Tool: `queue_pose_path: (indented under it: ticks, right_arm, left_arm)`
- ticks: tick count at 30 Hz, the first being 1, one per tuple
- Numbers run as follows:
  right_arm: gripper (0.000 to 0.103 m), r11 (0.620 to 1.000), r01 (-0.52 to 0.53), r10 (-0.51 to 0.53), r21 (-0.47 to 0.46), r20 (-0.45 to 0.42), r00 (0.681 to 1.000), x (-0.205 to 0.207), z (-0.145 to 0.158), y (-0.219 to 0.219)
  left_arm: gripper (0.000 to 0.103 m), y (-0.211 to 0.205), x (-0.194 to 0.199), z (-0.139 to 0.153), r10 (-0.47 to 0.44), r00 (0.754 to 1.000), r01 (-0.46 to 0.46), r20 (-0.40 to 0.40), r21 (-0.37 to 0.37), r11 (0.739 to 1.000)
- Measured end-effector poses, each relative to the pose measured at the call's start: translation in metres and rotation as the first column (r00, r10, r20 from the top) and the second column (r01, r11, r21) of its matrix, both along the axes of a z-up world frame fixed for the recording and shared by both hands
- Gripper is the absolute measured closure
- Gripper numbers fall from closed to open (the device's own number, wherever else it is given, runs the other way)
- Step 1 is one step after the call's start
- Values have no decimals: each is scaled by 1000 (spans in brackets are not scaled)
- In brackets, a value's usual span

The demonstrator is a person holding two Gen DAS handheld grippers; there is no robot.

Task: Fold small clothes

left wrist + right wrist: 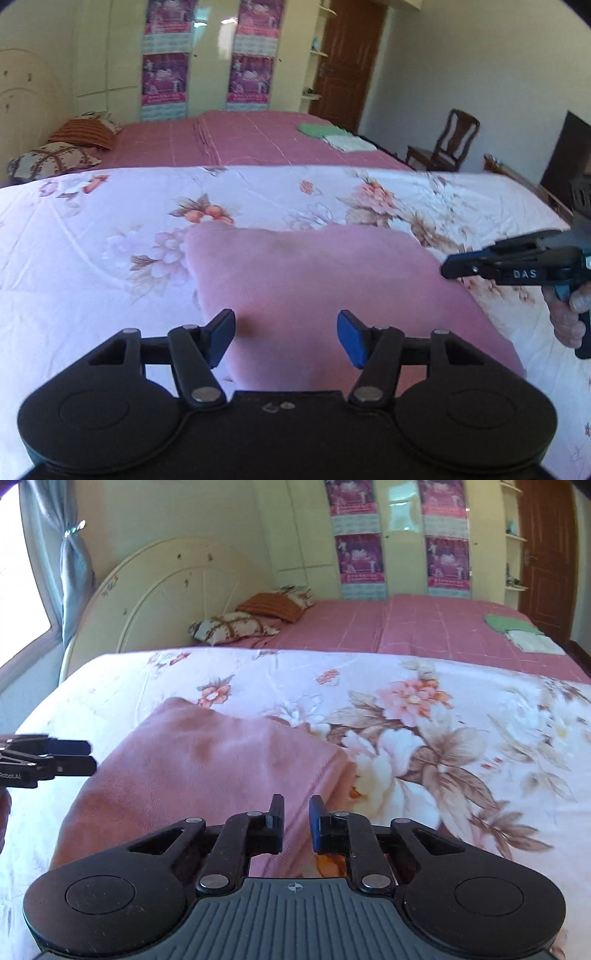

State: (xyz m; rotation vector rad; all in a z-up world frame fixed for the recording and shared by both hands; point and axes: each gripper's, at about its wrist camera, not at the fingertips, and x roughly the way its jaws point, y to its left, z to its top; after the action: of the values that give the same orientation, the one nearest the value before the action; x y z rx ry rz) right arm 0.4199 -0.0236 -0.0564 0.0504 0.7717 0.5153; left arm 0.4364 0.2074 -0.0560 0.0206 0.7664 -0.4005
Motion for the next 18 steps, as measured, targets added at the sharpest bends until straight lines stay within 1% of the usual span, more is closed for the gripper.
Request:
queue_pose_path:
  ticks: [1, 2, 3, 4, 5, 6, 8, 9, 11, 12, 14, 16, 17, 18]
  right_arm:
    - [88, 999, -16, 16, -31, 0, 1000, 5, -5, 9]
    - [89, 997, -30, 29, -69, -19, 999, 9, -12, 16]
    - [94, 991, -35, 29, -130, -50, 998, 15, -25, 22]
    - [94, 984, -31, 24, -174, -47, 999, 18, -37, 23]
    - [94, 987, -22, 17, -161, -32, 999, 17, -40, 21]
    - [94, 988, -8, 2, -153, -41, 999, 17, -40, 20]
    - [94, 985, 2, -8, -173, -37, 999, 12, -35, 21]
    - [94, 985, 19, -25, -171, -32, 999, 7, -29, 20]
    - [94, 990, 16, -16, -138, -1, 1000, -10, -11, 14]
    - [94, 993, 1, 0, -116, 12, 1000, -23, -1, 11]
    - [94, 993, -47, 50, -111, 27, 998, -48, 10, 10]
    - [94, 988, -102, 105, -120, 20, 994, -66, 10, 15]
    - [94, 982, -128, 131, -139, 13, 991, -73, 5, 19]
    - [94, 972, -153, 157, -178, 10, 988, -77, -2, 24]
  left_arm:
    - [45, -9, 5, -12, -11, 999, 12, -33, 35, 999]
    - [45, -15, 8, -21, -9, 999, 12, -51, 64, 998]
    - [43, -17, 6, -27, -5, 999, 7, -32, 55, 998]
    - [43, -17, 4, -30, 1, 1000, 0, -23, 42, 999]
    - [43, -17, 2, -30, 0, 1000, 1, -18, 40, 999]
    - [46, -12, -1, -28, -1, 1000, 1, -13, 29, 1000]
    - [57, 0, -17, -16, 7, 1000, -7, 17, -8, 1000]
    - [60, 6, -25, -10, 13, 999, -12, 34, -24, 1000]
    - [60, 16, -48, -2, 35, 998, -32, 59, -51, 998]
    - [60, 18, -59, -1, 40, 997, -37, 58, -52, 998]
    - [60, 16, -78, -3, 32, 998, -29, 59, -55, 998]
    - [60, 9, -93, -10, 18, 997, -14, 75, -49, 999]
    - [60, 5, -99, -15, 18, 995, -15, 96, -30, 999]
    - [60, 2, -103, -18, 24, 994, -22, 104, -21, 1000]
